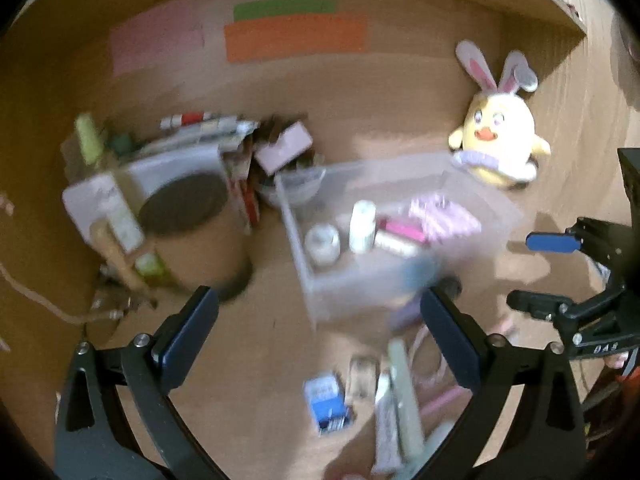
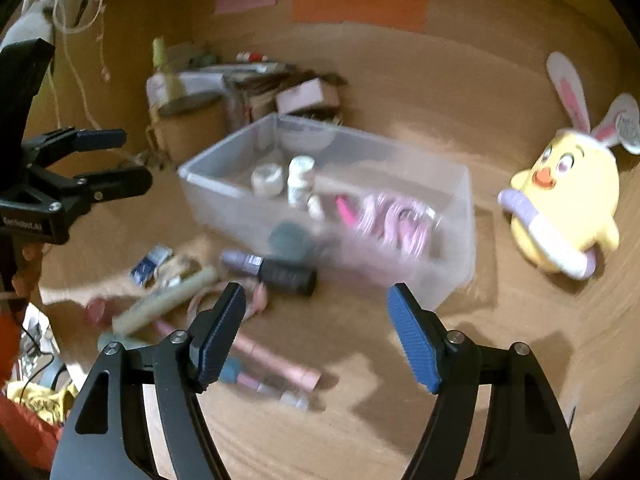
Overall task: Organize objects
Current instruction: 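Grasp the pink round compact with the left gripper while the right grasps a pink-capped tube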
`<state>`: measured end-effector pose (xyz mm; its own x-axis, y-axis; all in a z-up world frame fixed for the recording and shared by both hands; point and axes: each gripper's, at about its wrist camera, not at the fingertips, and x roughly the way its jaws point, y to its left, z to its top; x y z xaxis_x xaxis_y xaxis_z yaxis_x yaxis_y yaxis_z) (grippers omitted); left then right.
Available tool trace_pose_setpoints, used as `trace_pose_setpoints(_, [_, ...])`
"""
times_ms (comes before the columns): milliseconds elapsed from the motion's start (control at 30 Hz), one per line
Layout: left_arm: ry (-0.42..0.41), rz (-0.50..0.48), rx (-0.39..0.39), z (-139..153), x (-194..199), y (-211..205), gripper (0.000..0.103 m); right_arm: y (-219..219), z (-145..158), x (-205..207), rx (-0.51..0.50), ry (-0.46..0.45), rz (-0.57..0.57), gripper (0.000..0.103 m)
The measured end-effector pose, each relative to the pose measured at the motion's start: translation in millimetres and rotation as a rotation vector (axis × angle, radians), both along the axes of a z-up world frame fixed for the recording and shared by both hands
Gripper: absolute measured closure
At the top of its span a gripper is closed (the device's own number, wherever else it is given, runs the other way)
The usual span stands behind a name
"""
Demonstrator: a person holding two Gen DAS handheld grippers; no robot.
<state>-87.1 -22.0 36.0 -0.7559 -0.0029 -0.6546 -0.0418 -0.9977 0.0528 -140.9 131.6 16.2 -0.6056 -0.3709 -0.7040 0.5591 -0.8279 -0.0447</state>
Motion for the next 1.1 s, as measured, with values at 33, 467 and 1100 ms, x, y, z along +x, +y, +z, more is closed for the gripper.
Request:
trace_pose_setpoints(33, [-0.018,0.004,-0.002,-5,5,-2,0.001,-1,-6,5,0.005,-0.012,0.005,0.032])
trace_pose_setpoints(467, [-0.154,0.057,0.066,-58,73,-26,0.001,-28,-33,24,0.067,-0.062,0.102,0.040])
trace_pose_setpoints(1100, [-0.195,0.019,0.085,-83,90,-15,0.039,7,-53,-5,0.040,-0.178,-0.069,0.081])
